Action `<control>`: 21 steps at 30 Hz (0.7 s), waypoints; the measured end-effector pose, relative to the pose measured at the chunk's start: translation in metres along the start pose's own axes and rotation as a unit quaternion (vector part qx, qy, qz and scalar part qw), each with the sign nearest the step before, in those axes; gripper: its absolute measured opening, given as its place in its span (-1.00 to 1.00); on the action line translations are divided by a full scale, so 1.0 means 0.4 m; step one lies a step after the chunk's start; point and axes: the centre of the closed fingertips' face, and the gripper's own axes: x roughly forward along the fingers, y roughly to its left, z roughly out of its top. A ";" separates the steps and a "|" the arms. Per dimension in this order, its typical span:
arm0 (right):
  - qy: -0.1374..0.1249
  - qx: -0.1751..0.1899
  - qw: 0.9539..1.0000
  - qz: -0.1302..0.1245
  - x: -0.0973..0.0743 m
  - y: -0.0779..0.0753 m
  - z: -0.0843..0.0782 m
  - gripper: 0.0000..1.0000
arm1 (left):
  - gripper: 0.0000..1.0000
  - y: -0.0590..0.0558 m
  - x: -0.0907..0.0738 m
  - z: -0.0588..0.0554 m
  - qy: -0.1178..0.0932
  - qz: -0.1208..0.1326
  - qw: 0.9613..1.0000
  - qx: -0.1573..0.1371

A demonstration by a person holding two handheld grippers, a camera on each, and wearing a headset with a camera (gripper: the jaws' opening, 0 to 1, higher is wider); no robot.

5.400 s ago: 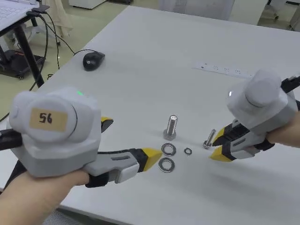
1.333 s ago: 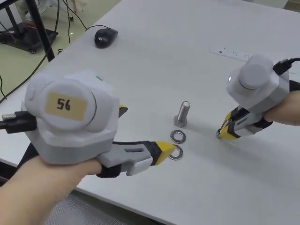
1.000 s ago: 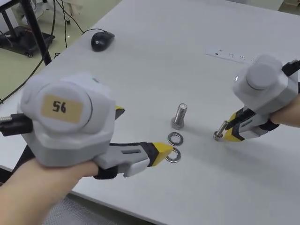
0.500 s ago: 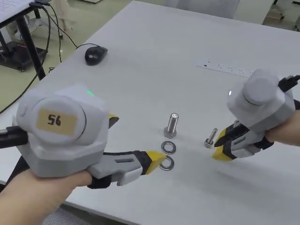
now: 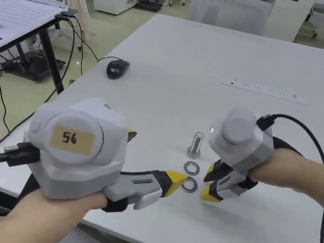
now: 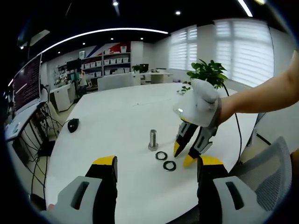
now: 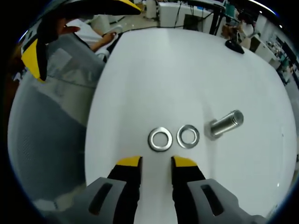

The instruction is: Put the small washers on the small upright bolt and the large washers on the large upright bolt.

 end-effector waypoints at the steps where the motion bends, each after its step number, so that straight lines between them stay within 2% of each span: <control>1: 0.001 -0.001 1.000 -0.002 0.004 -0.003 0.001 -0.47 | 0.37 0.001 -0.002 0.000 -0.001 0.001 1.000 -0.001; 5: 0.007 -0.002 1.000 -0.003 0.019 -0.003 0.006 -0.45 | 0.37 0.005 -0.006 0.002 -0.006 0.006 1.000 -0.005; 7: 0.008 -0.019 1.000 -0.013 0.025 -0.010 0.019 -0.45 | 0.37 0.006 -0.007 0.000 -0.005 0.007 1.000 -0.007; 13: 0.001 -0.041 0.999 -0.004 0.033 0.007 0.053 -0.44 | 0.37 0.009 -0.008 -0.012 0.001 0.011 1.000 -0.009; 21: 0.018 -0.063 0.998 0.002 0.034 0.012 0.056 -0.45 | 0.37 0.017 -0.015 -0.016 0.000 0.019 1.000 -0.015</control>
